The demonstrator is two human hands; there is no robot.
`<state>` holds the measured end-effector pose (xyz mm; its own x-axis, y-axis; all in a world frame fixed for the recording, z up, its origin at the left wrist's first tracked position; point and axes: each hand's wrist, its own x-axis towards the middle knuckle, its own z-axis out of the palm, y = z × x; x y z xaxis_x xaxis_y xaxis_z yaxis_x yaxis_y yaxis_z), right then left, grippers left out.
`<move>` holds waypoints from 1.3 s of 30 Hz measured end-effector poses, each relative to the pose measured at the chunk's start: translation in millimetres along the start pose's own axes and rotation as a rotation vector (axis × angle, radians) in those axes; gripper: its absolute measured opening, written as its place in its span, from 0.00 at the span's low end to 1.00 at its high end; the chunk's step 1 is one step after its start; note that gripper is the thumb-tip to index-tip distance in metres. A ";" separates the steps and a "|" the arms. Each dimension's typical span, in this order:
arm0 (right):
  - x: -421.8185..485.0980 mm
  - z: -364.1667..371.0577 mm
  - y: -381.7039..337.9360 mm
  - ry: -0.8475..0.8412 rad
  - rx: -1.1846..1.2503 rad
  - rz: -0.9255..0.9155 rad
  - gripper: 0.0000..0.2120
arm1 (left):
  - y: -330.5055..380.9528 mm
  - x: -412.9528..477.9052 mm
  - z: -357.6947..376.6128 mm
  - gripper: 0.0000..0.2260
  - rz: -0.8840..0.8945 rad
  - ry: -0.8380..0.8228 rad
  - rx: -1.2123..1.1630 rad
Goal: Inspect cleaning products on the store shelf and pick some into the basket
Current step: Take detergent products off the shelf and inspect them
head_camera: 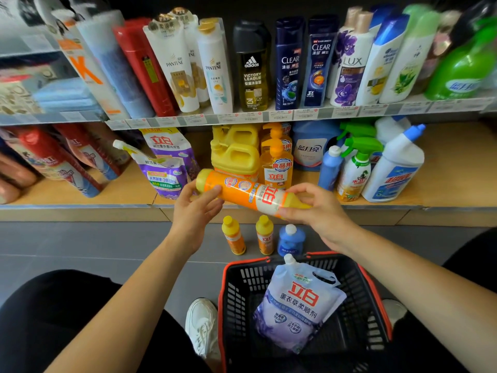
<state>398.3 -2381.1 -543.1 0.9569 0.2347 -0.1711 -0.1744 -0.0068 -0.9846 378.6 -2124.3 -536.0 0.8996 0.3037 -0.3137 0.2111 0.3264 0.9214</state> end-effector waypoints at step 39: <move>165.8 73.1 -34.6 -0.103 -1.284 -0.511 0.30 | -10.1 72.5 -89.4 0.27 0.310 -0.059 1.066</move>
<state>546.0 -2270.8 -534.9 0.8183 0.5515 0.1619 0.5738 -0.7666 -0.2884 407.6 -2025.6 -588.6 0.9811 0.1865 -0.0507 0.1691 -0.7014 0.6925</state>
